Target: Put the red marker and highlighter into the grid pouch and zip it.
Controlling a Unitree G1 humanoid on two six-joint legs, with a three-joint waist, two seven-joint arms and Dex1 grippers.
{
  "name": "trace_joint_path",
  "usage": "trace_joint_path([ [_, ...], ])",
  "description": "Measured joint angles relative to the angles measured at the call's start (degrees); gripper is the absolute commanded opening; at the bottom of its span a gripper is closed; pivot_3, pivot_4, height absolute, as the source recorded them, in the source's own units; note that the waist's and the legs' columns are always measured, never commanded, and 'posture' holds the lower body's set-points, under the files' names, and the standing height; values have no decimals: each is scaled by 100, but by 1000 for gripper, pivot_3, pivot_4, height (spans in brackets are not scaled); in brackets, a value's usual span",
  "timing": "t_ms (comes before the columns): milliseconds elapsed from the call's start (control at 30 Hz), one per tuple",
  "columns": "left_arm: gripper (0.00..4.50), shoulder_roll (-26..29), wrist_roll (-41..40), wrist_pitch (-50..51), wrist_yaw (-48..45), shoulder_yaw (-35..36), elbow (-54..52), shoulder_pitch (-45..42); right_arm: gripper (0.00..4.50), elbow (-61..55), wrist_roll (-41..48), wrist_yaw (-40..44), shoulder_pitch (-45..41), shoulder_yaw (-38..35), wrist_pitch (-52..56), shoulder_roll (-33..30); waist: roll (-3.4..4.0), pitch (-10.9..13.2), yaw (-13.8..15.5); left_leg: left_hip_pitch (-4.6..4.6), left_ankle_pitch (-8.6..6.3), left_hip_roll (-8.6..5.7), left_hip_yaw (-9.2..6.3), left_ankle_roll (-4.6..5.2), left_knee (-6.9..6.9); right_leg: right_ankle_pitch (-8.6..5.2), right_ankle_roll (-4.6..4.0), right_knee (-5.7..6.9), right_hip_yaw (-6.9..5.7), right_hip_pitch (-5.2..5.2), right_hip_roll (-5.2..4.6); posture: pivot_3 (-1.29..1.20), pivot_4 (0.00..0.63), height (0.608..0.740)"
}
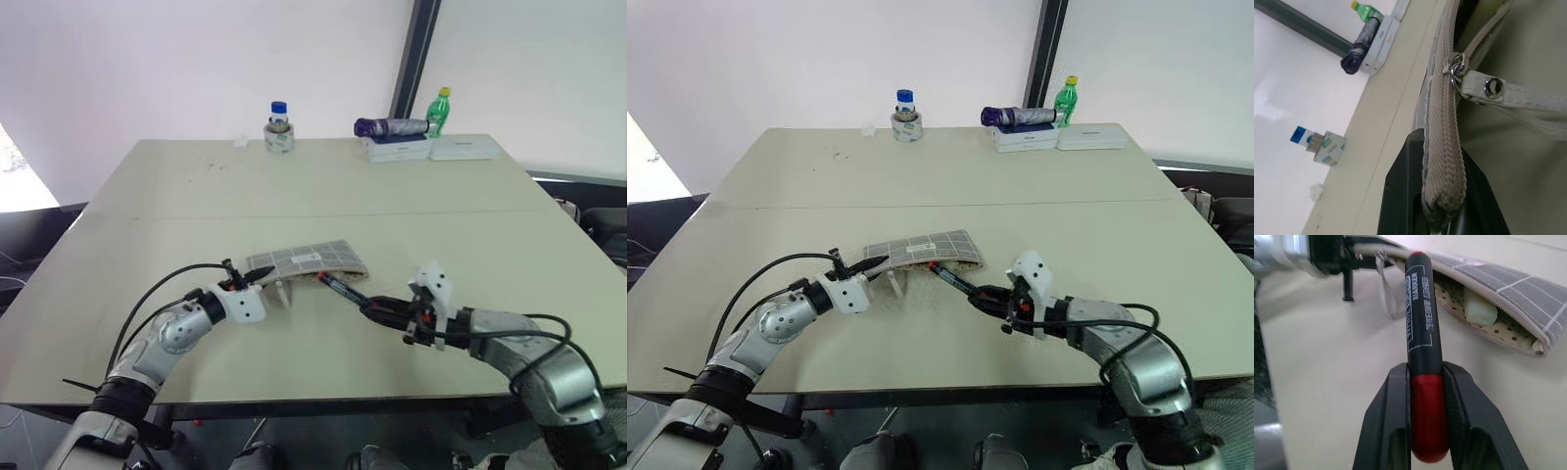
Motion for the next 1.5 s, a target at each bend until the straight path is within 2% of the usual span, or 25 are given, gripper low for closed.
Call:
trace_joint_path([
  [267, 0, -78, -194, 211, -191, 13, -279, 71, 348, 1336, -820, 22, -677, 475, -896, 219, 0, 0, -9, 1, 9, -3, 8, -14, 2, 0, 2, 2, 0, -1, 3, 0, 150, 740],
  [400, 0, -77, -192, 213, -263, 1, -379, 97, 348, 1516, -1118, 34, -1146, 688, -1041, 305, 1, 1, -14, 1, 15, -2, 10, -25, 2, 0, 1, 4, 0, -5, 3, 0, 150, 740],
  [567, 0, -28, -431, 206, -669, -48, -397, 130, 348, 1422, -1877, 153, -1664, 1460, -1279, 349, 1, 1, -6, -1, 17, 2, 12, -28, 1, 0, 2, 5, 0, -7, 2, 0, 150, 740],
  [700, 0, -60, -724, 270, -1004, -50, -426, 177, 348, 1849, -2532, 184, -2048, 1839, -1906, 413, 2, 1, -6, -1, 17, 0, 14, -29, 8, 0, 2, 5, 0, -5, 0, 0, 150, 740],
  [933, 0, -74, -910, 368, -1375, -56, -563, 236, 348, 2546, -3124, 377, -2211, 1972, -2948, 332, 2, 1, -17, -1, 20, -2, 20, -34, 7, 0, 2, 5, 1, -6, 2, 0, 150, 740],
  [1200, 0, 119, -907, 459, -1540, -54, -787, 377, 348, 2892, -3134, 670, -2247, 1762, -3328, 122, 3, 1, -24, 0, 22, -1, 21, -37, 5, 0, 2, 6, 1, -8, 4, 0, 150, 740],
  [1500, 0, 439, -966, 554, -1746, 44, -812, 416, 348, 3063, -3578, 501, -2246, 1939, -4400, 477, 4, 2, -19, 0, 23, 0, 23, -38, 6, 0, 2, 6, 2, -8, 4, 0, 150, 740],
])
